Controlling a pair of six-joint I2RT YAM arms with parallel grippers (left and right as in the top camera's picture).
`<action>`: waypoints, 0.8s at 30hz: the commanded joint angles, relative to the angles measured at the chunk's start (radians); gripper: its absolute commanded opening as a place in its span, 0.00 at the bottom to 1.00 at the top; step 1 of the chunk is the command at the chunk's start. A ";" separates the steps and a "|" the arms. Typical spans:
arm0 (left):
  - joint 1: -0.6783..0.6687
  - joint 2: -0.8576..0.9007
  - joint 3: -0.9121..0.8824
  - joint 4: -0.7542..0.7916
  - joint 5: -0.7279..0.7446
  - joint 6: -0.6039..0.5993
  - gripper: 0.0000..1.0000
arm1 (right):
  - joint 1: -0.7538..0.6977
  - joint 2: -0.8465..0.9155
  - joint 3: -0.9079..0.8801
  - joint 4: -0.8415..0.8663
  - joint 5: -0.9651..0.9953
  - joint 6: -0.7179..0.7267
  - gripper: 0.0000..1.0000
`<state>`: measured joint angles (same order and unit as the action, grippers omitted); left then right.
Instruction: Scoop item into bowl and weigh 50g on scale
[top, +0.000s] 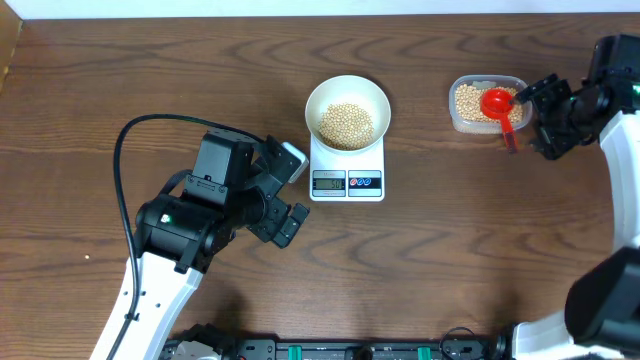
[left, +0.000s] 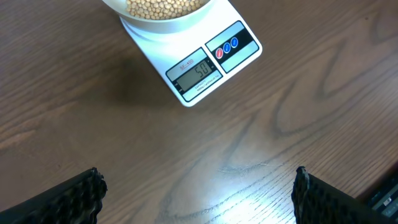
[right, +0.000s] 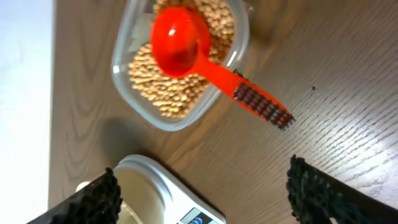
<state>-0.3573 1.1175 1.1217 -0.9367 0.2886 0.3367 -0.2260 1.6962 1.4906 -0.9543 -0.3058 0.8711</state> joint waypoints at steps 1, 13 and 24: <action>-0.003 0.005 -0.008 0.000 -0.003 -0.009 0.98 | 0.005 -0.153 0.015 -0.013 0.027 -0.069 0.89; -0.003 0.005 -0.008 0.000 -0.003 -0.009 0.98 | 0.016 -0.554 0.015 -0.042 0.067 -0.305 0.99; -0.003 0.005 -0.008 0.000 -0.003 -0.009 0.98 | 0.016 -0.662 0.015 -0.214 0.077 -0.314 0.99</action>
<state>-0.3573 1.1183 1.1217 -0.9363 0.2886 0.3367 -0.2165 1.0451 1.4967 -1.1137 -0.2455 0.5869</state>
